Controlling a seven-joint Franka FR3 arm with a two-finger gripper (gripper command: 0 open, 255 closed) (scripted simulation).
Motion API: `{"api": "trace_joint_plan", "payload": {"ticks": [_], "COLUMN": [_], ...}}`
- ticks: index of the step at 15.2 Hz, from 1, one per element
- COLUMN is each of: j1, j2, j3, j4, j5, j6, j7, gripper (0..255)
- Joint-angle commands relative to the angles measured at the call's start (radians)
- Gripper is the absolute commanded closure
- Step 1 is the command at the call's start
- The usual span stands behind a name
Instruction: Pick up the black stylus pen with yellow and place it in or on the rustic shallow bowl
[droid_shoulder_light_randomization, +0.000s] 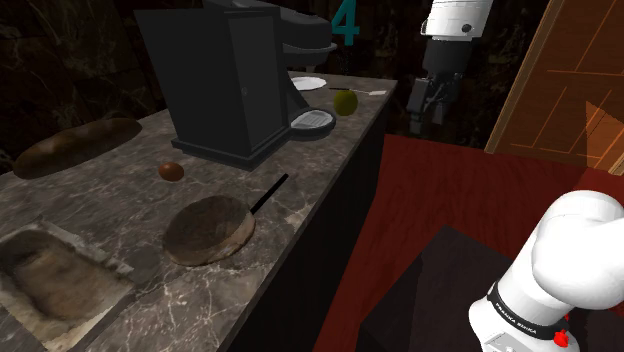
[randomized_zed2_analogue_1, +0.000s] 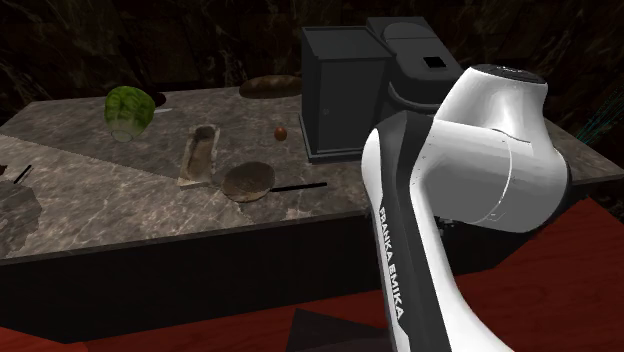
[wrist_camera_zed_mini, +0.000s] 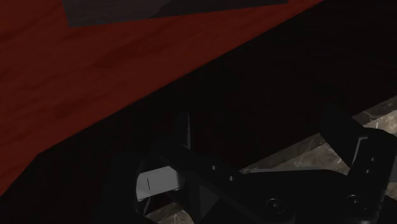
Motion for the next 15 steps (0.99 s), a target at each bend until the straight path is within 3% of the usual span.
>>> {"api": "trace_joint_plan", "payload": {"ticks": [1, 9, 15], "j1": [0.000, -0.044, -0.084], "j2": [0.000, 0.151, 0.339], "j3": [0.000, 0.217, 0.359], "j4": [0.000, 0.051, 0.158], "j5": [0.000, 0.137, 0.184], "j6": [0.000, 0.079, 0.154], "j7": [0.000, 0.435, 0.757], "gripper": [0, 0, 0]}}
